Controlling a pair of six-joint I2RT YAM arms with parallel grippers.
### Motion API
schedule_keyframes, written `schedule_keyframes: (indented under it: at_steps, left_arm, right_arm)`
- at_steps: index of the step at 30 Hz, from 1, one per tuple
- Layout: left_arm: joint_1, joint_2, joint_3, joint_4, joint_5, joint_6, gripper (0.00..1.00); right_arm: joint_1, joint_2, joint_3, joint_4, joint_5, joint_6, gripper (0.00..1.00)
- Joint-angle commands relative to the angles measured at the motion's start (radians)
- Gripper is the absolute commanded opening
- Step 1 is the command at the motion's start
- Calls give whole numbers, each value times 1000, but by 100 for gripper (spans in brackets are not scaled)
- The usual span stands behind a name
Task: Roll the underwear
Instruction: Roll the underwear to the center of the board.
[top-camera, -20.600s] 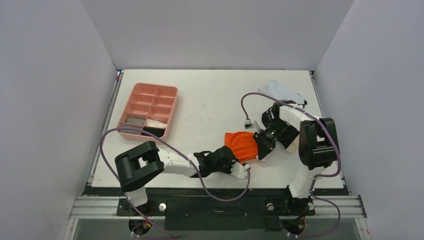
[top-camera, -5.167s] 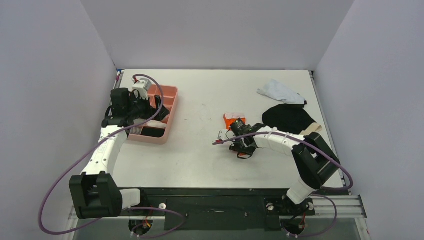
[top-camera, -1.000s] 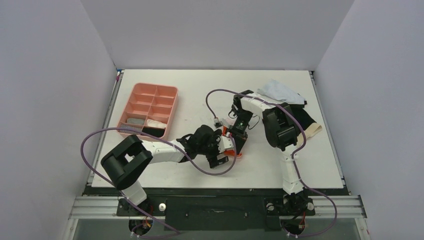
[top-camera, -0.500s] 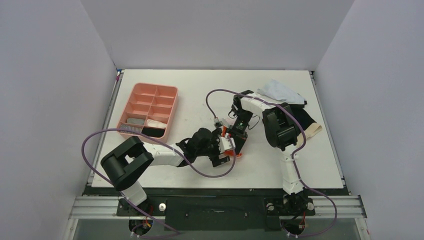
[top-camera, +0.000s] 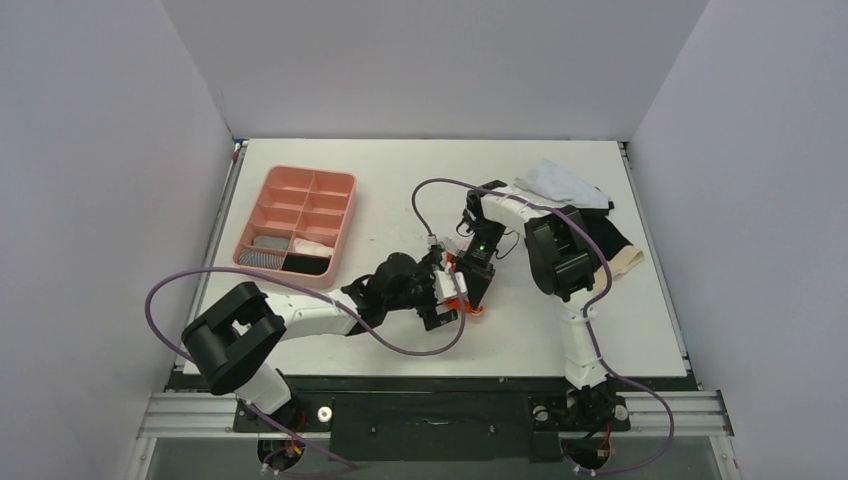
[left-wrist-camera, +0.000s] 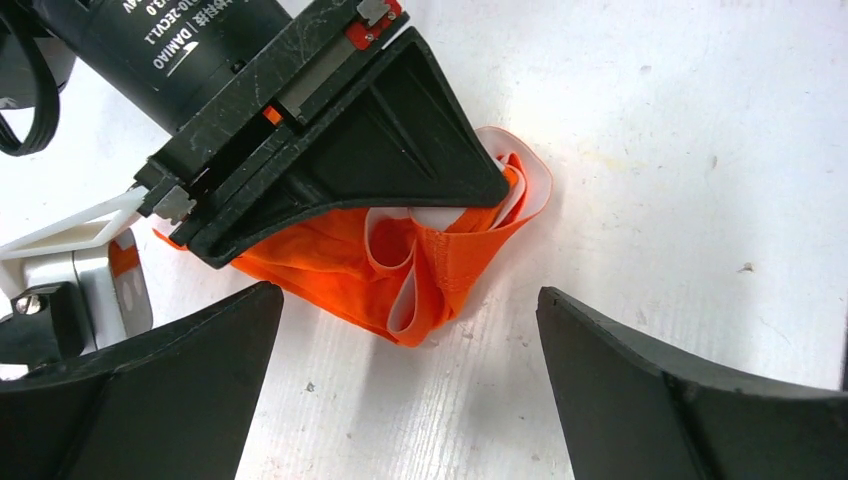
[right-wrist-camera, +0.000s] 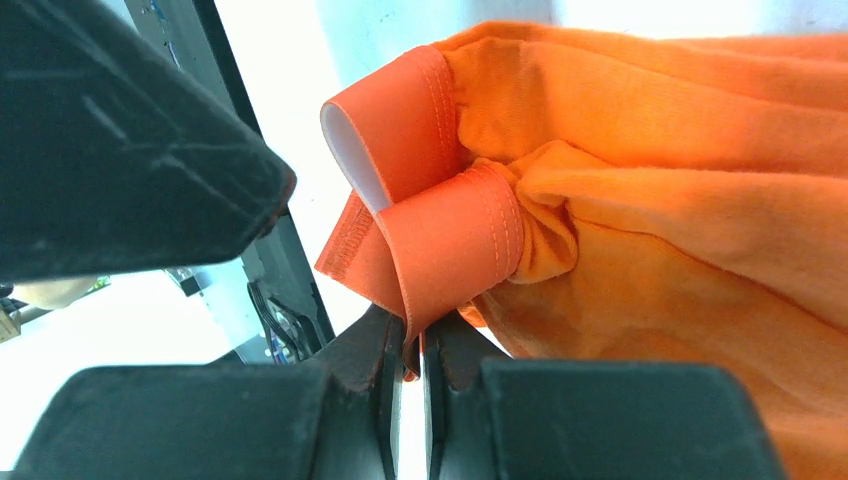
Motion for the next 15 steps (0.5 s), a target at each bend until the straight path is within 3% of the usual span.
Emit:
schedule_keyframes:
  at_steps: [1, 11, 15]
  left_arm:
    - [8, -34, 49, -57, 71, 23, 100]
    - [7, 57, 69, -3, 185, 53, 100]
    - [9, 109, 78, 23, 189, 40, 93]
  right_arm:
    - [6, 15, 0, 47, -14, -9, 0]
    - [5, 17, 3, 48, -21, -1, 0]
    - [3, 14, 1, 47, -23, 0, 0]
